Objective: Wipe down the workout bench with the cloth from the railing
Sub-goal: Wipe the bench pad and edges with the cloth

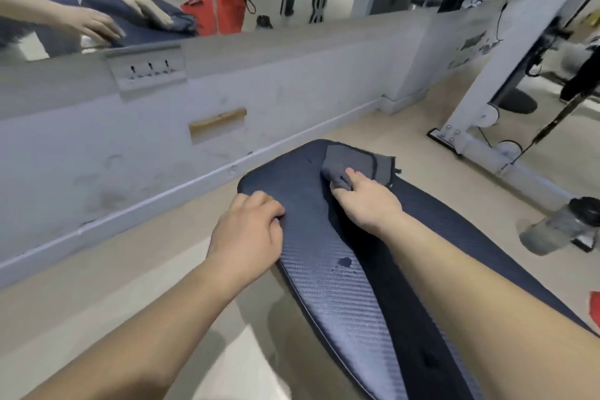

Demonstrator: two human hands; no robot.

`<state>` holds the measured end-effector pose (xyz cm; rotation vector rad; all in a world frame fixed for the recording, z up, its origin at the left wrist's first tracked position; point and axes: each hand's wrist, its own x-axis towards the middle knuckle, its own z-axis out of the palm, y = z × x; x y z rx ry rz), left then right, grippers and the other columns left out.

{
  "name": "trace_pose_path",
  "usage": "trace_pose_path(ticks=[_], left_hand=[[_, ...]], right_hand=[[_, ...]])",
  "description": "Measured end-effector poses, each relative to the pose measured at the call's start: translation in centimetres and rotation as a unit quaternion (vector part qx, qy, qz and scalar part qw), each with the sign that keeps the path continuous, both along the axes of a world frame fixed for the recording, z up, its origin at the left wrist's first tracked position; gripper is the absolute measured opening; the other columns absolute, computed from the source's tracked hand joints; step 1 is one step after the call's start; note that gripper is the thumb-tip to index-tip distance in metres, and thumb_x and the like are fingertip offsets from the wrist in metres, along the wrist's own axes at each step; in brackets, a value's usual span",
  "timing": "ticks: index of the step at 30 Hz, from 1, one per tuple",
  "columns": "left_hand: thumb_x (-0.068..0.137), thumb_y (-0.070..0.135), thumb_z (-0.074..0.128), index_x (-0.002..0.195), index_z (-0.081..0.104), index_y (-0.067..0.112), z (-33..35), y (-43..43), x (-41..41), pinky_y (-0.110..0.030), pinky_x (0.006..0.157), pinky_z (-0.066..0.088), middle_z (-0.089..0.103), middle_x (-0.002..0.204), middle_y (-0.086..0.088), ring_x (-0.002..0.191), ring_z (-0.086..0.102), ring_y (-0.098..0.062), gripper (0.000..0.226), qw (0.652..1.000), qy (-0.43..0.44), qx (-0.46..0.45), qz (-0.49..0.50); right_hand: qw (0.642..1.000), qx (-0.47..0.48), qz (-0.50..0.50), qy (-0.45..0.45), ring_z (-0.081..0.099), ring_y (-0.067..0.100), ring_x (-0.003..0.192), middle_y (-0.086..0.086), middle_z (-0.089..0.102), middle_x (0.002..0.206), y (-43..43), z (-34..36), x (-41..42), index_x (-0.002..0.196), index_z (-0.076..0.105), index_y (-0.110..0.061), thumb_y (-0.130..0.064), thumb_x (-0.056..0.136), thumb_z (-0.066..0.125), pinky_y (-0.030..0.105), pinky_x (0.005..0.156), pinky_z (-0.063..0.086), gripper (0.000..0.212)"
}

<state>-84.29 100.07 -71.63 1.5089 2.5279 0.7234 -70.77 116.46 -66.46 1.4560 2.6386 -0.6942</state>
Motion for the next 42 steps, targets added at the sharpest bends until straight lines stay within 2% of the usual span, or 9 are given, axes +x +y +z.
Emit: trace_pose_path(ticks=[3, 10, 19, 23, 27, 31, 35, 39, 42], left_hand=[[0.096, 0.022, 0.051, 0.130, 0.065, 0.020, 1.1, -1.8, 1.7, -0.036, 0.115, 0.037, 0.053, 0.148, -0.002, 0.139, 0.043, -0.025, 0.037, 0.997, -0.054, -0.059, -0.014], [0.103, 0.036, 0.043, 0.152, 0.040, 0.019, 1.9, -4.1, 4.0, -0.030, 0.123, 0.020, 0.021, 0.169, 0.000, 0.156, 0.017, -0.019, 0.052, 0.989, -0.054, -0.132, -0.046], [0.102, 0.042, 0.048, 0.147, 0.049, 0.032, 0.9, -4.2, 1.4, -0.026, 0.123, 0.018, 0.026, 0.166, 0.013, 0.155, 0.015, -0.006, 0.046, 0.992, -0.064, -0.079, -0.079], [0.102, 0.039, 0.050, 0.136, 0.061, 0.038, 0.1, -4.3, 0.2, -0.023, 0.123, 0.021, 0.036, 0.159, 0.022, 0.152, 0.021, 0.002, 0.035, 0.992, -0.089, -0.023, -0.085], [0.099, 0.043, 0.055, 0.134, 0.060, 0.046, -1.0, -4.2, -0.5, -0.023, 0.122, 0.026, 0.038, 0.154, 0.030, 0.147, 0.020, 0.013, 0.035, 0.988, -0.133, 0.011, -0.078], [0.098, 0.044, 0.057, 0.135, 0.059, 0.047, -1.1, -4.2, -0.7, -0.026, 0.122, 0.028, 0.036, 0.154, 0.032, 0.146, 0.017, 0.015, 0.037, 0.984, -0.162, 0.012, -0.078], [0.095, 0.044, 0.061, 0.137, 0.059, 0.043, -0.7, -4.0, -0.4, -0.025, 0.121, 0.028, 0.037, 0.157, 0.028, 0.147, 0.020, 0.013, 0.042, 0.986, -0.153, 0.010, -0.059], [0.091, 0.049, 0.064, 0.149, 0.045, 0.028, -0.3, -3.4, 0.4, -0.029, 0.120, 0.030, 0.026, 0.165, 0.012, 0.153, 0.019, -0.007, 0.064, 0.995, -0.103, 0.012, 0.010], [0.084, 0.054, 0.070, 0.137, 0.050, 0.023, -1.0, -3.1, -0.2, -0.034, 0.117, 0.035, 0.033, 0.161, 0.003, 0.152, 0.024, -0.017, 0.065, 0.992, -0.121, -0.007, 0.037]], right_hand=[[0.999, -0.033, 0.017, -0.010, 0.038, 0.034, 0.147, 0.010, 0.040, 0.162, -3.6, 0.7, 1.9, 0.151, 0.041, -0.014, -0.042, 0.105, 0.038, 0.038, 0.114, 0.029, 0.054], [0.993, -0.040, 0.092, -0.055, 0.031, 0.023, 0.153, -0.005, 0.024, 0.170, -9.0, 1.4, 5.3, 0.160, 0.029, -0.025, -0.053, 0.103, 0.036, 0.036, 0.121, 0.028, 0.064], [0.993, -0.053, 0.092, -0.050, 0.011, 0.012, 0.158, -0.007, 0.011, 0.172, -3.2, 0.0, 2.8, 0.165, 0.011, -0.024, -0.060, 0.102, 0.036, 0.027, 0.125, 0.010, 0.077], [0.997, -0.029, 0.058, -0.030, 0.010, 0.021, 0.159, -0.001, 0.009, 0.173, 1.1, -1.6, -2.7, 0.165, 0.012, -0.019, -0.059, 0.101, 0.033, 0.032, 0.126, 0.009, 0.079], [0.996, 0.024, 0.081, -0.031, 0.012, 0.025, 0.158, 0.007, 0.015, 0.172, 2.8, -1.7, -7.6, 0.162, 0.022, -0.016, -0.044, 0.108, 0.028, 0.041, 0.125, 0.010, 0.062], [0.992, 0.084, 0.085, -0.048, 0.016, 0.025, 0.156, 0.008, 0.024, 0.168, 3.8, -2.9, -9.5, 0.162, 0.024, -0.021, -0.046, 0.104, 0.025, 0.047, 0.125, 0.014, 0.063], [0.983, 0.103, 0.143, -0.046, 0.009, 0.020, 0.159, 0.003, 0.013, 0.173, 1.7, -3.3, -7.8, 0.164, 0.019, -0.023, -0.047, 0.105, 0.030, 0.043, 0.127, 0.009, 0.065], [0.966, 0.088, 0.242, -0.034, 0.003, 0.012, 0.159, -0.005, 0.008, 0.173, -3.8, -2.9, -3.0, 0.164, 0.017, -0.029, -0.048, 0.106, 0.037, 0.032, 0.127, 0.002, 0.064], [0.950, 0.074, 0.298, -0.061, -0.006, 0.004, 0.158, -0.012, -0.001, 0.172, -6.2, -2.3, 0.8, 0.164, 0.010, -0.035, -0.056, 0.103, 0.030, 0.026, 0.126, -0.005, 0.068]])
